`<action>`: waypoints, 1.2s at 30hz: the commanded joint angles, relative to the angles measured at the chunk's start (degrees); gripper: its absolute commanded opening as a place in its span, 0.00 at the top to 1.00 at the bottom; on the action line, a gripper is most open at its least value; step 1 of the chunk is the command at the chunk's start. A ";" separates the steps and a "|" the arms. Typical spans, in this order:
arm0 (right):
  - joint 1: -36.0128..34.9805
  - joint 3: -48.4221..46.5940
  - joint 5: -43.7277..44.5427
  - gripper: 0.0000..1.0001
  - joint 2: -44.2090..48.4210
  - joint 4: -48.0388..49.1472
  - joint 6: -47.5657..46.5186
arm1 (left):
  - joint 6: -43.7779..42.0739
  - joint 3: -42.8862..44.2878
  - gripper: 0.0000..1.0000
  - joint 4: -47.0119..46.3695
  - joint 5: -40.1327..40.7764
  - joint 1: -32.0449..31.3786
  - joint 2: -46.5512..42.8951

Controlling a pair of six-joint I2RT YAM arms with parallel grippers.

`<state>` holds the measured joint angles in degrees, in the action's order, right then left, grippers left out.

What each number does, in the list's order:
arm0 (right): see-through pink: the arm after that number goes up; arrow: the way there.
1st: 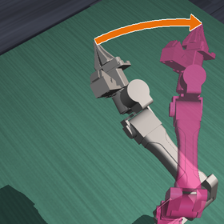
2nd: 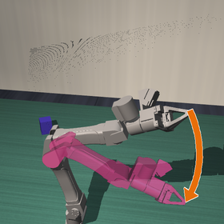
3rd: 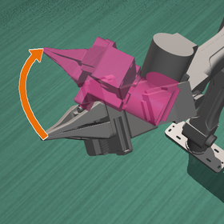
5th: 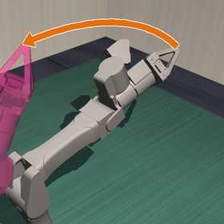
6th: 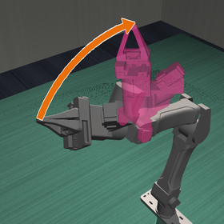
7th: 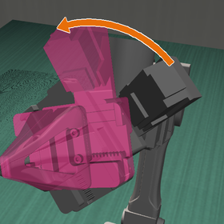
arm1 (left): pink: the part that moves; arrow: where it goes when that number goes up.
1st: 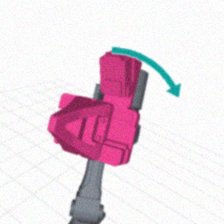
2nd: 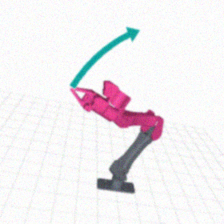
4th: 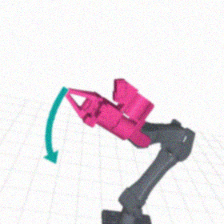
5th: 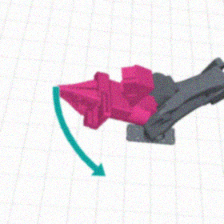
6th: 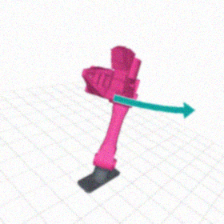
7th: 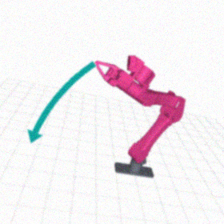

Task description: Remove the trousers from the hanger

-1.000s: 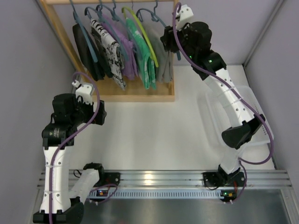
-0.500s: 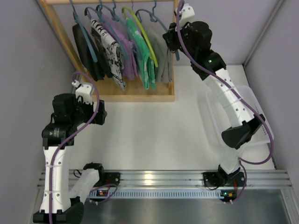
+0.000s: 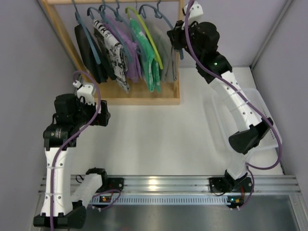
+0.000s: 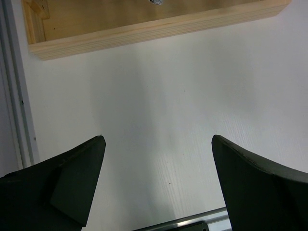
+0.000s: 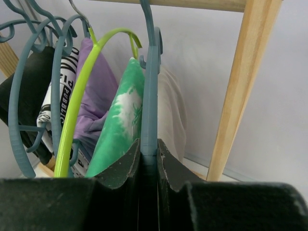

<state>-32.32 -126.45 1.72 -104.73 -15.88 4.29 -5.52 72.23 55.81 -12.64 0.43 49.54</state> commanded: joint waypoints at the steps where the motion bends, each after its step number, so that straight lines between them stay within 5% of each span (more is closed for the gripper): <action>1: -1.08 -0.91 1.71 1.00 7.07 15.35 0.89 | 2.00 2.74 0.01 -0.70 -0.89 -0.07 0.38; 16: -1.00 11.30 -0.31 1.00 18.50 16.85 -0.25 | 5.34 6.08 0.02 -4.30 -10.11 -0.07 0.38; 25: -0.99 22.55 -1.10 1.00 27.99 14.49 -0.69 | 8.32 8.63 0.03 -8.87 -27.24 -0.16 -0.76; 36: -1.00 32.22 -0.75 1.00 40.12 8.67 -0.87 | 37.66 9.69 0.06 -34.70 -37.27 -0.07 4.51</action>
<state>-32.51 -94.78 1.23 -69.60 -13.43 3.64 19.35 80.68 34.61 -45.45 0.43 52.01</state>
